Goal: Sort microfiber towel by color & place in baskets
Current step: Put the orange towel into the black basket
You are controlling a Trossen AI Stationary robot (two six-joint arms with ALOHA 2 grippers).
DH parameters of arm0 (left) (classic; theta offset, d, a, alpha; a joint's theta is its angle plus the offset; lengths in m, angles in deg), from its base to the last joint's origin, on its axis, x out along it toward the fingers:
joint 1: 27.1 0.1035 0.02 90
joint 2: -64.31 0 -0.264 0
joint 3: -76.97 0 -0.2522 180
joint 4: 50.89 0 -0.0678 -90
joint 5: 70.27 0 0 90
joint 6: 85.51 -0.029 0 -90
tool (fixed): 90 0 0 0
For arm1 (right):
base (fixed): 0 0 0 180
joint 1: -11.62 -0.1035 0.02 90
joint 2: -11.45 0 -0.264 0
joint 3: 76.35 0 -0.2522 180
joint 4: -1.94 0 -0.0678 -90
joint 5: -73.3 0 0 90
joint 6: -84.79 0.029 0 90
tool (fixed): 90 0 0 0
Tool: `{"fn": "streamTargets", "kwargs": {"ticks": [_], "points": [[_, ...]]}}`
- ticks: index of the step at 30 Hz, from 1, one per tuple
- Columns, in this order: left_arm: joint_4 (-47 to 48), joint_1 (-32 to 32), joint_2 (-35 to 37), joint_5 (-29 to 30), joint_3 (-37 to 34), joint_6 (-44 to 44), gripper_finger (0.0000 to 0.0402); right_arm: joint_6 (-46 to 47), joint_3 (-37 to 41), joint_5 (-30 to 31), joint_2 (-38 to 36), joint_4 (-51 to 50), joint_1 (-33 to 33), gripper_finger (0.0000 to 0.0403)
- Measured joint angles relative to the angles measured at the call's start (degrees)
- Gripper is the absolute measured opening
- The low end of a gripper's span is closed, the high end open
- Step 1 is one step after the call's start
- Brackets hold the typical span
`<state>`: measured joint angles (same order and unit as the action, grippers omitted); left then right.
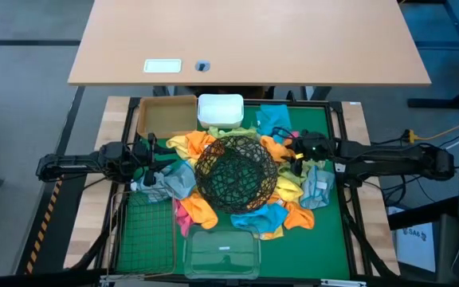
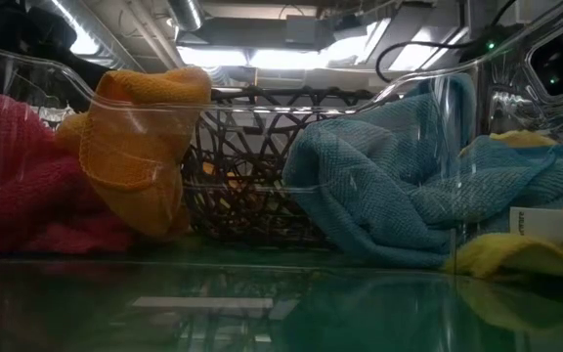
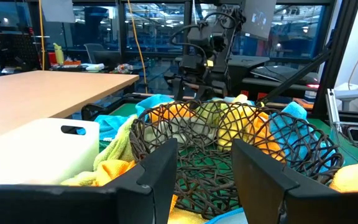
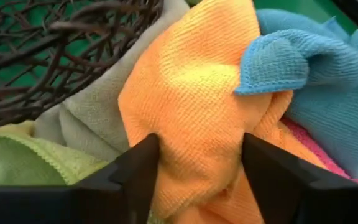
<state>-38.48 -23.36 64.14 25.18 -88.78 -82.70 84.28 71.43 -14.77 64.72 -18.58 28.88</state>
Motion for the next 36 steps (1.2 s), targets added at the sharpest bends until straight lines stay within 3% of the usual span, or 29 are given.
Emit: {"fn": "streamTargets", "kwargs": {"ticks": [9,15,19,23,36], "points": [[0.0,0.0,0.0,0.0,0.0,0.0,0.0145,0.0,0.0,-3.5,-0.2,2.6,0.0,0.0017],[0.0,0.0,0.0,0.0,0.0,0.0,0.0145,0.2,-4.3,-3.8,-0.4,0.7,0.0,0.0032],[0.0,0.0,0.0,0.0,0.0,0.0,0.0145,-0.1,-11.5,-3.9,-0.4,-3.7,0.0,0.0010],[0.0,0.0,0.0,0.0,0.0,0.0,0.0145,-1.4,-19.6,-3.9,-0.4,-5.4,0.0,0.0014],[0.0,0.0,0.0,0.0,0.0,0.0,0.0145,-7.4,-40.2,-4.0,0.5,-2.3,0.0,0.0011]]}}
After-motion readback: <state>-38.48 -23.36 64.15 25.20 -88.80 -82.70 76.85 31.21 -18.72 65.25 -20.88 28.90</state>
